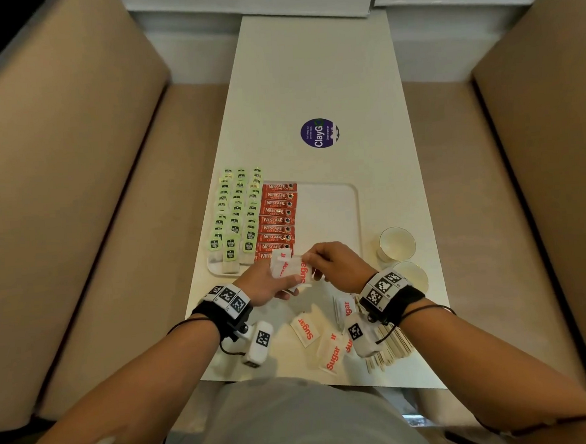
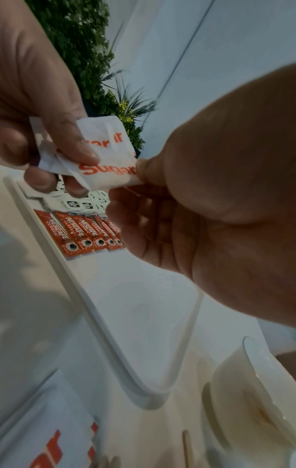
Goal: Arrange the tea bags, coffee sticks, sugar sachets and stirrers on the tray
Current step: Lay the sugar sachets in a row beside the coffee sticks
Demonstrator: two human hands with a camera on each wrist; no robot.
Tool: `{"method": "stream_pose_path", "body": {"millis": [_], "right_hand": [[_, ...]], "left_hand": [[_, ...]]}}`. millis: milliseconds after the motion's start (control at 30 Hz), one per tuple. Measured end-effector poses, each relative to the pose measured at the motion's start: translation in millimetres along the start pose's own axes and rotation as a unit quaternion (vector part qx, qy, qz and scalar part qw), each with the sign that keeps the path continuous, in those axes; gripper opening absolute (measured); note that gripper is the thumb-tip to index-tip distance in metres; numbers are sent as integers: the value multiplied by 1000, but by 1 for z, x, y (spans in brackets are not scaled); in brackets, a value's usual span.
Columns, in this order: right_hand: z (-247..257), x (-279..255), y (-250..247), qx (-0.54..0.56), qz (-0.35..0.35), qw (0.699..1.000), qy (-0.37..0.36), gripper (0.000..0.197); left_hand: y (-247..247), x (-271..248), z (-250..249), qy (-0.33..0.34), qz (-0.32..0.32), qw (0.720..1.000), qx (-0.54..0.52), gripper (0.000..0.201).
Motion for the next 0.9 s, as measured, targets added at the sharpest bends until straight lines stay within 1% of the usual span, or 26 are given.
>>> {"method": "stream_pose_path", "body": {"millis": [267, 400, 500, 567, 667, 900], "right_hand": [[3, 1, -10, 37, -45, 998, -3, 24], [4, 3, -16, 72, -77, 994, -4, 20], [2, 3, -15, 76, -62, 995, 1, 18], [-2, 3, -10, 62, -37, 997, 6, 18], [-6, 2, -4, 39, -11, 999, 10, 21], [-9, 6, -4, 32, -24, 999, 17, 20]], "left_hand": [[-3, 0, -5, 9, -12, 1000, -21, 24], [-8, 3, -8, 7, -32, 999, -37, 26], [-12, 6, -8, 5, -47, 997, -66, 23], [-14, 7, -7, 5, -51, 995, -88, 25], [-16, 8, -8, 10, -52, 994, -93, 28], [-19, 11, -9, -2, -64, 991, -116, 29]]}}
Point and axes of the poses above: each hand's wrist, its own x-axis towards the middle knuckle, its own y-axis out of the palm, z = x × y, the point moved 7 cm from there along x, towards the middle knuckle, and after that the axes turned 13 degrees about -y, right-handed, at the moved point
